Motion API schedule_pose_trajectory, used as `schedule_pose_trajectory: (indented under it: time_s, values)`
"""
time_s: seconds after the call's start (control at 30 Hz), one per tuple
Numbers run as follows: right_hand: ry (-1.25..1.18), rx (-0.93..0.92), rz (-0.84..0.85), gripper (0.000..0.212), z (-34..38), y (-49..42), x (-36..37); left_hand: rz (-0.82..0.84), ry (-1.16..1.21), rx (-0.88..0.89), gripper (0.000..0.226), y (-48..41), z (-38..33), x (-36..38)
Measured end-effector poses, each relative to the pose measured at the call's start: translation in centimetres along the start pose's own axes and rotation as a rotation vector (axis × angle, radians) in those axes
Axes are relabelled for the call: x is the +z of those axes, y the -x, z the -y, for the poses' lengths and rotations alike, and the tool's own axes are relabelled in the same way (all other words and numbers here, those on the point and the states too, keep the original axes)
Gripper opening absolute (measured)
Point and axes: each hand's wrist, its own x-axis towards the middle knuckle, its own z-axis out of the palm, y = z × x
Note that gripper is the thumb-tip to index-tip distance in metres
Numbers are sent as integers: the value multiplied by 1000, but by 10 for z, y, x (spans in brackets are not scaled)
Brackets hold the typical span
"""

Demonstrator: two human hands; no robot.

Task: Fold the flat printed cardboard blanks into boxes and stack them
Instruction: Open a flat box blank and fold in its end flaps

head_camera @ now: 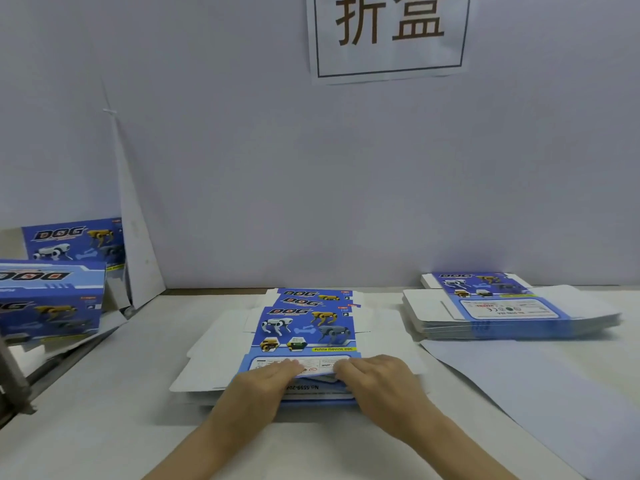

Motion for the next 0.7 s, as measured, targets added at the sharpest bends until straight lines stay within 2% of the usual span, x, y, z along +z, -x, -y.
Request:
schedule_pose_trajectory:
  time_s: [0.03, 0.07, 0.1, 0.17, 0.23, 0.3, 0.33, 0.4, 0.47, 0.53, 0.6, 0.7]
  values:
    - [-18, 13, -57, 29, -1, -2, -4, -22, 5, 4, 23, -5, 1, -7]
    - [-32, 32, -147, 26, -3, -4, -8, -42, 2, 26, 41, -11, 4, -13]
    - [-13, 47, -252, 23, -7, -8, -14, -80, -27, 50, 48, -18, 9, -19]
    - [51, 103, -440, 17, -15, -17, -29, -194, -73, 69, 41, -40, 15, -39]
    - [49, 198, -613, 34, -25, -28, -47, -336, -150, 35, 27, -66, 20, -58]
    - [-56, 369, -726, 55, -33, -37, -68, -478, -170, -129, 26, -88, 20, -75]
    - [-156, 476, -773, 61, -36, -40, -76, -551, -102, -242, 25, -96, 16, -80]
    - [-412, 696, -759, 66, -40, -47, -89, -676, 212, -460, 24, -107, 7, -86]
    - [-689, 837, -610, 65, -41, -51, -91, -736, 564, -631, 24, -115, -2, -84]
    - [-1012, 847, -494, 43, -39, -53, -88, -752, 810, -724, 18, -118, -10, -78]
    - [-1111, 802, -469, 12, -39, -52, -80, -720, 925, -786, 23, -116, -18, -69]
    - [-1148, 774, -454, 11, -40, -48, -76, -616, 968, -853, 42, -110, -25, -57]
